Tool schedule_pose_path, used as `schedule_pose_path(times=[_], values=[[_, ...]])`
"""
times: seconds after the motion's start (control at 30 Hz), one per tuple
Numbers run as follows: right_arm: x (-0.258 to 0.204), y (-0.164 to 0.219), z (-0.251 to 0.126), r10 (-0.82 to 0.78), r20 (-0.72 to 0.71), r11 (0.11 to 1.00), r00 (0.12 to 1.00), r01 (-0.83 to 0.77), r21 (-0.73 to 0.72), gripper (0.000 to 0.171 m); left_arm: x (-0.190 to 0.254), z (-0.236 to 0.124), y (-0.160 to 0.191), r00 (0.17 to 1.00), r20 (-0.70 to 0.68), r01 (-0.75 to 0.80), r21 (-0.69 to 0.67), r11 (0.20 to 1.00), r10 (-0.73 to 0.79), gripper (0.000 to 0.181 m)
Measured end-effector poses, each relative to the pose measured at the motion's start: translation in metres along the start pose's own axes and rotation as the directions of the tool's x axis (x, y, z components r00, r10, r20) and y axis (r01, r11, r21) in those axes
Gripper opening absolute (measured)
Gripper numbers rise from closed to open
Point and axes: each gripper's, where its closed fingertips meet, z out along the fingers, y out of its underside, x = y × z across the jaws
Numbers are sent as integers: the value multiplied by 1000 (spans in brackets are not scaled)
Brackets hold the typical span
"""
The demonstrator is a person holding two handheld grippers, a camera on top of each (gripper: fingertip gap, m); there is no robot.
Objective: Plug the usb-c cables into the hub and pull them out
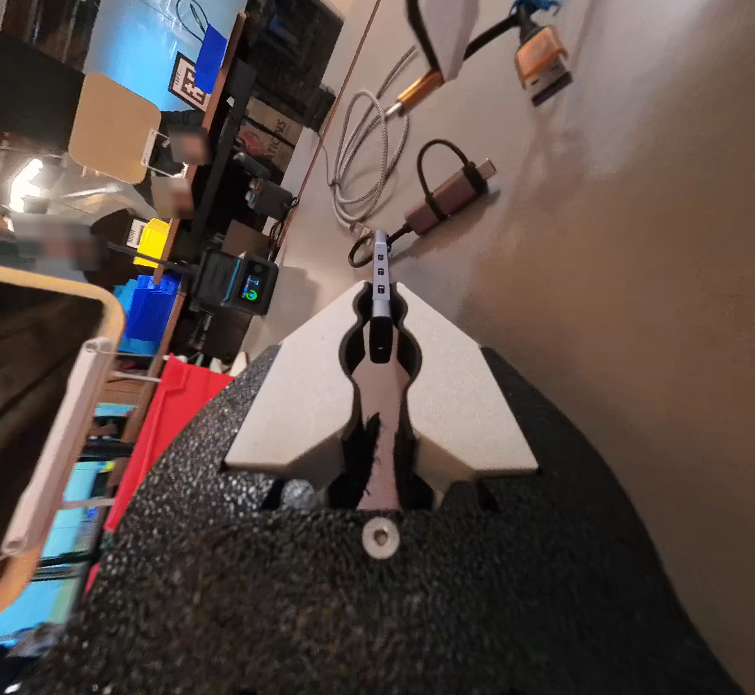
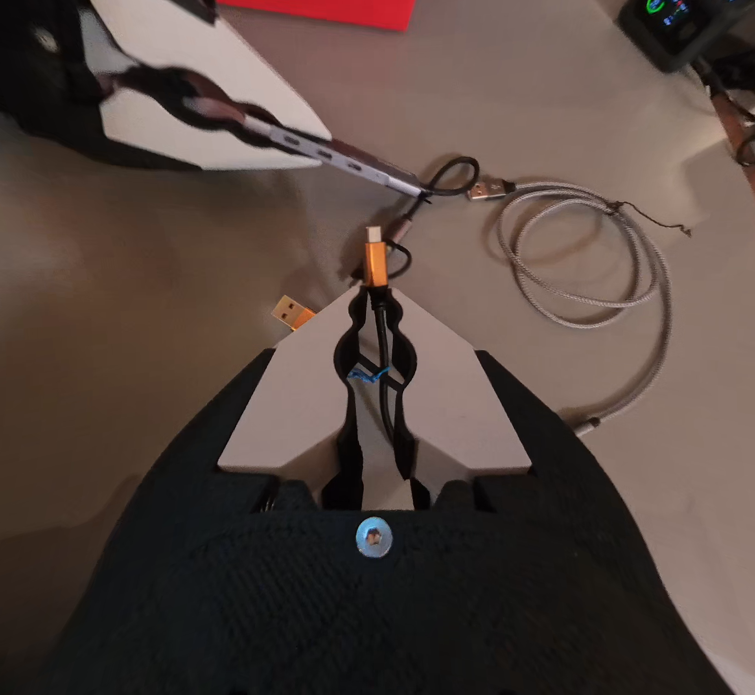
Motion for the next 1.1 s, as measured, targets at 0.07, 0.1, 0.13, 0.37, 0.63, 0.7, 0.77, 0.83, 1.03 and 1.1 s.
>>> schedule_pose_path(times=[0.07,0.1,0.13,0.37,0.63,0.7,0.77,0.83,1.03,1.1], values=[[-9,-3,3,35,32,999,999,-34,-23,6,3,1,-3,997,18,-79,-19,997,79,8],[-13,-3,7,45,48,998,998,-42,-44,6,5,2,-4,993,25,-116,-22,993,117,8],[-14,-2,12,50,50,996,997,-46,-73,6,6,2,-4,989,30,-145,-24,989,145,8],[-16,-2,39,16,0,981,1000,-15,-191,6,8,1,-4,980,34,-195,-28,980,196,7],[-16,-4,44,-81,-32,962,996,70,-264,5,9,2,-4,974,35,-222,-33,975,223,8],[-18,-7,44,-100,-22,963,995,91,-256,5,10,1,-5,973,33,-229,-28,973,230,8],[-19,-9,44,-119,-13,960,993,111,-257,5,10,1,-5,971,32,-236,-24,972,236,8],[-19,-9,44,-133,-6,955,991,127,-267,5,11,1,-5,971,30,-237,-20,971,238,8],[-20,-8,43,-155,27,944,988,156,-290,5,12,0,-5,965,28,-261,-9,965,261,8],[-20,-8,43,-153,34,943,988,156,-294,5,13,0,-6,958,29,-286,-5,958,286,8]])
